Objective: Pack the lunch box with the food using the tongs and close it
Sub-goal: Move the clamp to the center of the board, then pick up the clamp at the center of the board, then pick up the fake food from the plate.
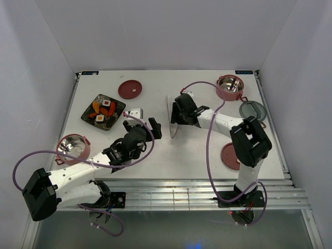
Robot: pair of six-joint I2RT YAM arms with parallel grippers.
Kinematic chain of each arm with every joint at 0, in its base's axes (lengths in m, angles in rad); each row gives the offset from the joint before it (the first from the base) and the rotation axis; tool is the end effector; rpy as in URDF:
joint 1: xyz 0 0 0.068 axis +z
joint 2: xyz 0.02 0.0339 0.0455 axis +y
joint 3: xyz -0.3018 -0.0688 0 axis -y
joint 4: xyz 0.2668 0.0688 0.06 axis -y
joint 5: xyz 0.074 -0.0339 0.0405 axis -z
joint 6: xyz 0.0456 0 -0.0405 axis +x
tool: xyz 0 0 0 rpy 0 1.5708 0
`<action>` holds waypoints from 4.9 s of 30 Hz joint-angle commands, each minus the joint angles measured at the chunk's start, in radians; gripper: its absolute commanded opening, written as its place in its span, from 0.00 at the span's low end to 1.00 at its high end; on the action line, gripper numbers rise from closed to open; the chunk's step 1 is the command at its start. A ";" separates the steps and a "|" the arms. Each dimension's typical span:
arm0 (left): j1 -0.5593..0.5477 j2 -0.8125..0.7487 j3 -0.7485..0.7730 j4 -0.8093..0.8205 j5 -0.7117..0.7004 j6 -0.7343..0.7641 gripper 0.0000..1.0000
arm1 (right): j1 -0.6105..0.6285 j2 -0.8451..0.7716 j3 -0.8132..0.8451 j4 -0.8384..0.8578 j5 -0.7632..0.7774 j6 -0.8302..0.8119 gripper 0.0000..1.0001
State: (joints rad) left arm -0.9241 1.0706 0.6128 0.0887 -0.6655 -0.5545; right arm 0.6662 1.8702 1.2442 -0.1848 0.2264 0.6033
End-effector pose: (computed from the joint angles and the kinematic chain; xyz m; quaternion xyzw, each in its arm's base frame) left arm 0.1692 -0.1774 0.2746 -0.0383 0.8003 -0.1609 0.5764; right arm 0.3538 0.2651 0.2083 0.0129 0.9236 0.1341 0.3590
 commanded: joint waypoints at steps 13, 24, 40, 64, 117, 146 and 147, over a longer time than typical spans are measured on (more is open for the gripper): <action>0.171 0.361 0.445 -0.316 0.332 0.039 0.98 | 0.001 -0.663 -0.367 0.016 -0.001 -0.154 0.91; 0.176 0.719 0.688 -0.354 0.442 0.090 0.98 | 0.001 -0.974 -0.514 0.094 -0.090 -0.227 0.90; 0.176 0.931 0.769 -0.291 0.411 0.171 0.98 | 0.001 -0.964 -0.555 0.173 -0.216 -0.250 0.91; 0.177 1.057 0.874 -0.248 0.296 0.134 0.88 | 0.001 -1.085 -0.555 0.157 -0.194 -0.283 0.92; 0.202 0.698 0.872 -0.563 0.161 0.200 0.64 | 0.001 -1.169 -0.582 0.162 -0.216 -0.292 0.93; 0.637 0.448 0.754 -0.885 0.211 0.179 0.64 | 0.001 -1.161 -0.597 0.173 -0.306 -0.278 0.93; 0.646 0.437 0.745 -0.888 0.248 0.183 0.64 | 0.001 -1.163 -0.597 0.173 -0.309 -0.277 0.93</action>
State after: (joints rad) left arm -0.3035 1.5333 1.3754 -0.7517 -0.5034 -0.3820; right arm 0.6678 0.7235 0.6559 -0.0521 -0.0597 0.3286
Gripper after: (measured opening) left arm 0.644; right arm 0.929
